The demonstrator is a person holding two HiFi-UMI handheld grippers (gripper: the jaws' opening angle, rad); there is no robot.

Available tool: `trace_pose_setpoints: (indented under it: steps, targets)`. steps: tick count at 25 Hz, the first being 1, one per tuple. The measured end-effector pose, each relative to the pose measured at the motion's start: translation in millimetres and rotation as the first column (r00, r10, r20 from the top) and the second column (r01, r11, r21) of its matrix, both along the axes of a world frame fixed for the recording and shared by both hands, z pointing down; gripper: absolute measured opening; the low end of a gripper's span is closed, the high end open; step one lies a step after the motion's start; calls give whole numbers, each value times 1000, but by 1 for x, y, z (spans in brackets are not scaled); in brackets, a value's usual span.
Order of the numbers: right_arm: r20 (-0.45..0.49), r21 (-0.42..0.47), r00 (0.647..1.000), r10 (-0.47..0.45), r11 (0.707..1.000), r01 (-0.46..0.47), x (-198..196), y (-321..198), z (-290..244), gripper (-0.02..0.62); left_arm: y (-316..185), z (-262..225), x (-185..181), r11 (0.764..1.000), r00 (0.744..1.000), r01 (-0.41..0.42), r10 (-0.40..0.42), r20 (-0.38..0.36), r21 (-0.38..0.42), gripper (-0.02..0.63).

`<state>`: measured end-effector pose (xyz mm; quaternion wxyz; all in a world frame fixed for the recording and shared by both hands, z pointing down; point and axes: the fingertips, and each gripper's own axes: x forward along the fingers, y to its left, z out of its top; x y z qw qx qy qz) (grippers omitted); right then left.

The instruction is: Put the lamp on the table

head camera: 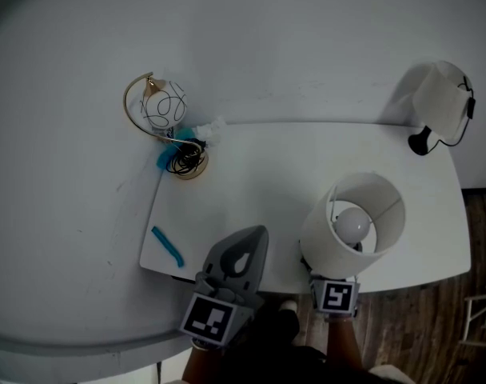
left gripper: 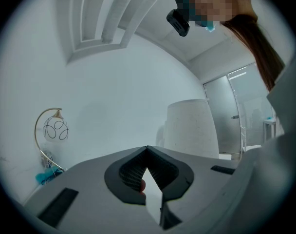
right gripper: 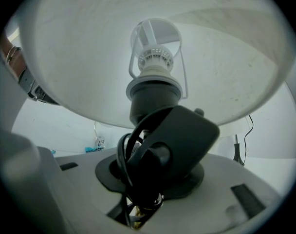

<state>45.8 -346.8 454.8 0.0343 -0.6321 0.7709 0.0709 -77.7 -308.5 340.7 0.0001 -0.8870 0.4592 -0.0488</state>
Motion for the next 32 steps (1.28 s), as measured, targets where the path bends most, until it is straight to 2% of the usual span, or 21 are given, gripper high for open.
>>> trace_pose_setpoints:
  steps: [15,32]
  targets:
    - [-30,-53,999,16,998,-18,2,10,7,167,15,-3,0,1000,1000,8,-8,-5,5,3]
    - [-34,-99,999,19,995,-23,4,21,14,176,33,-6,-5,1000,1000,24,-24,-9,13,3]
